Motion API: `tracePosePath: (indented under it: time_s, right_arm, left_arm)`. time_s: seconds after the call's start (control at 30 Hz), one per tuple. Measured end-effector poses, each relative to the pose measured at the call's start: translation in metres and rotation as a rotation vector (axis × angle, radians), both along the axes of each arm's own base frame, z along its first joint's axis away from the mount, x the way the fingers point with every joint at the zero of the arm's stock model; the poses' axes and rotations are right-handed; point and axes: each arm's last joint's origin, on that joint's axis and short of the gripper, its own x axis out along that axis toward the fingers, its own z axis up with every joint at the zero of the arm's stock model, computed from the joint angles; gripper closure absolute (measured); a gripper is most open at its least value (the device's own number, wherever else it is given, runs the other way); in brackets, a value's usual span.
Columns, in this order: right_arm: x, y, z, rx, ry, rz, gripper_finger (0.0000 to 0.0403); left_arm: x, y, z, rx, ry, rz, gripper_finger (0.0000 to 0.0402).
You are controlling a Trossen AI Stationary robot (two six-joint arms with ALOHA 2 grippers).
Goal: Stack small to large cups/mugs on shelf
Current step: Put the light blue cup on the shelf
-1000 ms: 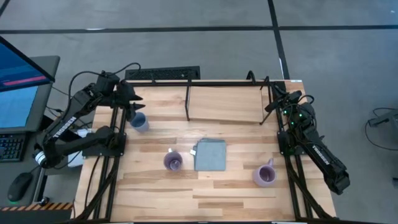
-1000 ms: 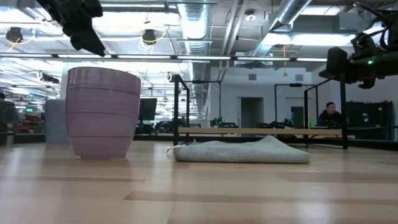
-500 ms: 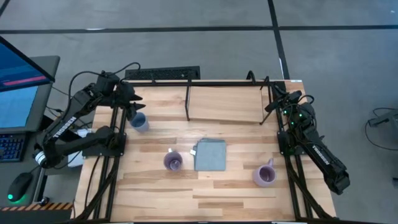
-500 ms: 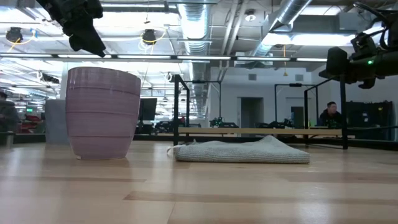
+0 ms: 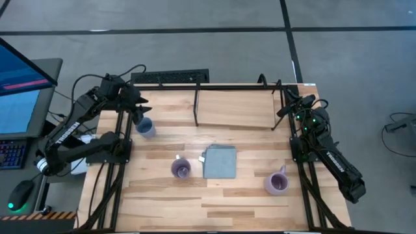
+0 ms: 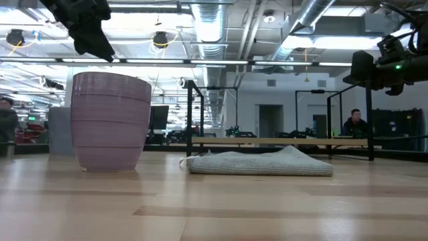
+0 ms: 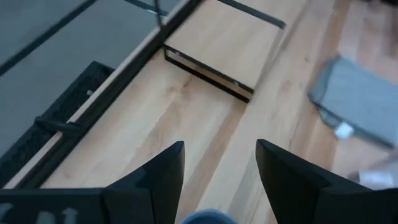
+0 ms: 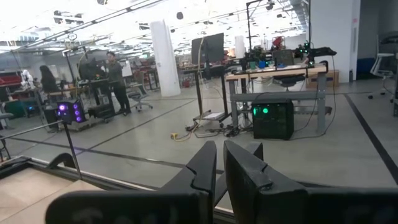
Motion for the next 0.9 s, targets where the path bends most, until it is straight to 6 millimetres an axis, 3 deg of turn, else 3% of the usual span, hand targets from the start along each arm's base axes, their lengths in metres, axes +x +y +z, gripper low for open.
tracePosePath:
  time_s: [0.27,0.53,0.9]
  right_arm:
    - [0.000,0.000,0.000,0.000,0.000,0.000,0.0347]
    - [0.000,0.000,0.000,0.000,0.000,0.000,0.0347]
    - [0.000,0.000,0.000,0.000,0.000,0.000,0.0347]
  left_arm:
    - [0.007,-0.014,-0.002,0.025,-0.013,-0.316,0.0211]
    - [0.010,-0.030,-0.010,-0.034,0.103,-0.399,0.0211]
    - [0.011,-0.048,-0.016,0.066,0.270,-0.579,0.0211]
